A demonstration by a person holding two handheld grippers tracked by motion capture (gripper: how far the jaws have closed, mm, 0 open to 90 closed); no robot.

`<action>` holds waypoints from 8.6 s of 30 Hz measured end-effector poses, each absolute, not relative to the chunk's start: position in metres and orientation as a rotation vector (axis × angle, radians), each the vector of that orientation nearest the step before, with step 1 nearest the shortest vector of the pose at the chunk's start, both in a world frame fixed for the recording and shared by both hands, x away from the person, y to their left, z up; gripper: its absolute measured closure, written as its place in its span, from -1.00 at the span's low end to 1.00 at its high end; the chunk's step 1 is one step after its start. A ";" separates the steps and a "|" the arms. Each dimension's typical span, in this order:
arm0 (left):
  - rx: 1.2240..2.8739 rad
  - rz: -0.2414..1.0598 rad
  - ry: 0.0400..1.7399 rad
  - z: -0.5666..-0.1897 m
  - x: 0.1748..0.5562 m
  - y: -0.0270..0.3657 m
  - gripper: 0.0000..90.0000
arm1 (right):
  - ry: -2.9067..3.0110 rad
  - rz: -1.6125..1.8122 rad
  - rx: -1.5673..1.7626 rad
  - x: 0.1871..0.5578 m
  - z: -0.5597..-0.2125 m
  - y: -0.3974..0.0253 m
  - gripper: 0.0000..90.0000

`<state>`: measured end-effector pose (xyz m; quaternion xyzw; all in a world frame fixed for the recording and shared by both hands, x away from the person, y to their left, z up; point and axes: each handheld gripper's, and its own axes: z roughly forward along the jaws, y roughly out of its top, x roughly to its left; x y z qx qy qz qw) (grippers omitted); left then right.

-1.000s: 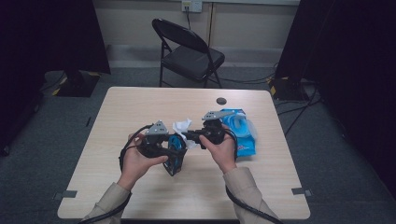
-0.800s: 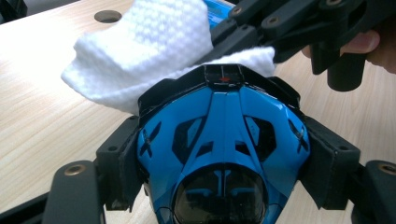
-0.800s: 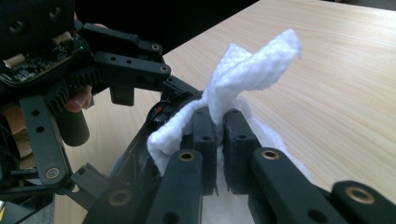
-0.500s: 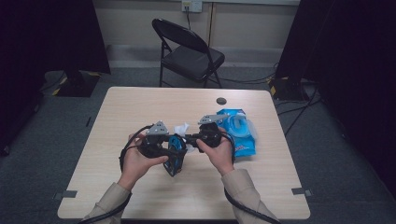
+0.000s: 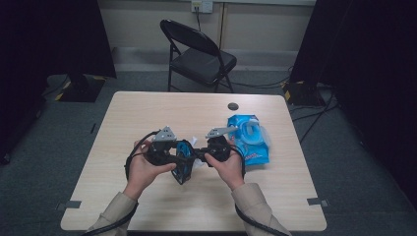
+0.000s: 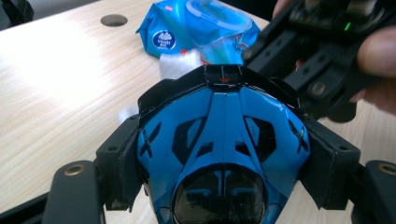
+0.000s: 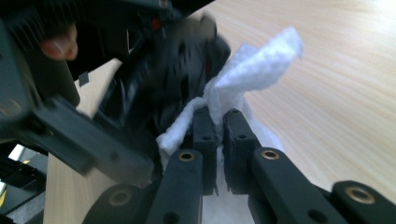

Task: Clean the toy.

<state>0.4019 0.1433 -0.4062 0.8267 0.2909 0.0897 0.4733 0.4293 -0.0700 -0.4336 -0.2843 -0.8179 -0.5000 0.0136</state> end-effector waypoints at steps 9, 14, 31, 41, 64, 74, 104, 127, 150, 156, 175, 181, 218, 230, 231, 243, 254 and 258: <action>2.008 0.234 0.706 -0.403 0.401 0.145 -0.43 | -2.508 -1.537 -0.893 0.426 -0.451 -0.068 0.90; 2.003 0.230 0.706 -0.401 0.400 0.144 -0.43 | -2.487 -1.531 -0.906 0.424 -0.463 -0.066 0.90; 1.988 0.229 0.706 -0.401 0.400 0.146 -0.43 | -2.526 -1.460 -0.934 0.423 -0.478 -0.067 0.89; 2.001 0.225 0.718 -0.403 0.401 0.146 -0.43 | -2.528 -1.543 -0.978 0.431 -0.452 -0.087 0.90; 2.025 0.224 0.712 -0.408 0.401 0.144 -0.43 | -2.557 -1.638 -0.976 0.443 -0.402 -0.101 0.90; 2.035 0.218 0.704 -0.409 0.401 0.141 -0.43 | -2.537 -1.658 -0.941 0.442 -0.395 -0.095 0.90; 2.024 0.229 0.705 -0.407 0.401 0.141 -0.43 | -2.530 -1.581 -0.898 0.433 -0.426 -0.073 0.89; 1.975 0.232 0.697 -0.397 0.398 0.145 -0.43 | -2.540 -1.479 -0.905 0.425 -0.464 -0.067 0.89; 1.999 0.272 0.790 -0.399 0.393 0.184 -0.43 | -2.609 -1.467 -1.119 0.430 -0.466 -0.134 0.89; 2.011 0.295 0.840 -0.403 0.391 0.208 -0.43 | -2.609 -1.479 -1.165 0.430 -0.465 -0.145 0.88; 2.062 0.338 0.953 -0.422 0.397 0.247 -0.43 | -2.637 -1.456 -1.187 0.430 -0.471 -0.150 0.88; 2.053 0.345 0.961 -0.426 0.405 0.243 -0.43 | -2.661 -1.443 -1.195 0.432 -0.475 -0.149 0.86; 2.104 0.289 0.995 -0.482 0.449 0.199 -0.43 | -2.739 -1.445 -1.246 0.441 -0.489 -0.136 0.27; 2.152 0.285 1.013 -0.483 0.454 0.193 -0.43 | -2.734 -1.446 -1.246 0.443 -0.488 -0.133 -0.03; 2.154 0.284 1.021 -0.484 0.454 0.192 -0.43 | -2.732 -1.445 -1.246 0.443 -0.488 -0.133 -0.03; 2.172 0.267 1.067 -0.484 0.455 0.191 -0.44 | -2.747 -1.445 -1.225 0.441 -0.486 -0.133 -0.10; 2.147 0.262 1.098 -0.477 0.452 0.197 -0.56 | -2.748 -1.439 -1.219 0.437 -0.483 -0.132 -0.16; 2.141 0.275 1.084 -0.471 0.449 0.200 -0.55 | -2.751 -1.436 -1.212 0.436 -0.480 -0.131 -0.22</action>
